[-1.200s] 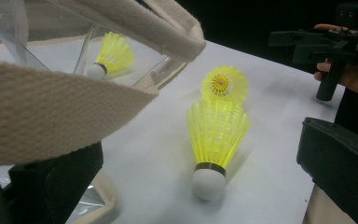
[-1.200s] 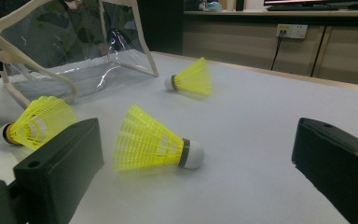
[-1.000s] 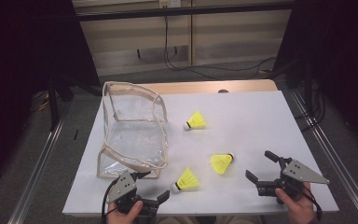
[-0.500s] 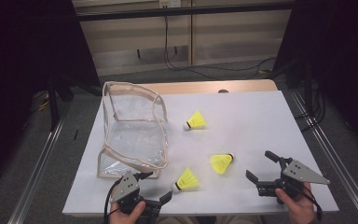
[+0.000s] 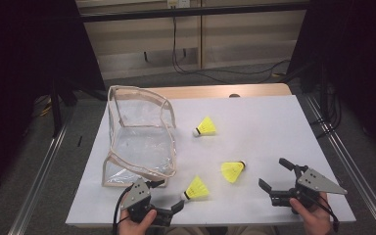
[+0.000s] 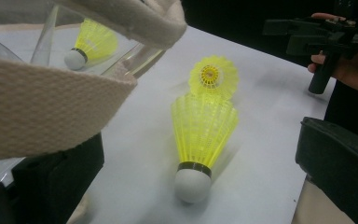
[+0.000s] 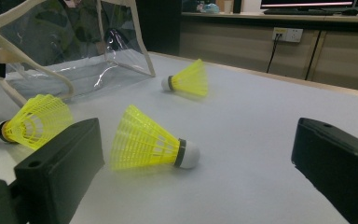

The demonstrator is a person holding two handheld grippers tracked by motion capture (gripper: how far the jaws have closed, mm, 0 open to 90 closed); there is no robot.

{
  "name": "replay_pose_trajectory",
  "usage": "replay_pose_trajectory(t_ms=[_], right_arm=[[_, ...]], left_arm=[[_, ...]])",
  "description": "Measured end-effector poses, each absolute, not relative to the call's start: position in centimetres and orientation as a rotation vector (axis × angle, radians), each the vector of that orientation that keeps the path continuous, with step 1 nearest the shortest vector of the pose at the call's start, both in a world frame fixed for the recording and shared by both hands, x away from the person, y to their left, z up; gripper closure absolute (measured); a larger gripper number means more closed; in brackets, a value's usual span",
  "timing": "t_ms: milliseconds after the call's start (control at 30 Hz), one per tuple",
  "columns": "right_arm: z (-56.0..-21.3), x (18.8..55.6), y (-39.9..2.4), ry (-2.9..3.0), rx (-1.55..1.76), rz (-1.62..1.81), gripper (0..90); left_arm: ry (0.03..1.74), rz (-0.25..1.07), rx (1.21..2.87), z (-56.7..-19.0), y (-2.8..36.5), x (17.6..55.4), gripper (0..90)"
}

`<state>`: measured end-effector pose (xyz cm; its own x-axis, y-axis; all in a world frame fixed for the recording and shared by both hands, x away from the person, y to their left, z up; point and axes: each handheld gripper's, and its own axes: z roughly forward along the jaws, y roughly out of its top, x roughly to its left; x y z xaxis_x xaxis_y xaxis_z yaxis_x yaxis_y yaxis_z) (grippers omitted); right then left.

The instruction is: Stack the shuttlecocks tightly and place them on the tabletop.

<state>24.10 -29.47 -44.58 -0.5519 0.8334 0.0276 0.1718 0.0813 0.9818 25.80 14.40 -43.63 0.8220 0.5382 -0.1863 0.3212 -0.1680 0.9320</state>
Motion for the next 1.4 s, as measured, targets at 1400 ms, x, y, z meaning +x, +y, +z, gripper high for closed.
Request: replay_pose_trajectory(t_ms=[1400], right_arm=[[-44.6, 24.2, -29.8, 1.788, 1.005, 1.5, 1.5]], left_arm=[[0.651, 0.169, 1.794, -42.7, 10.6, 26.3, 1.6]])
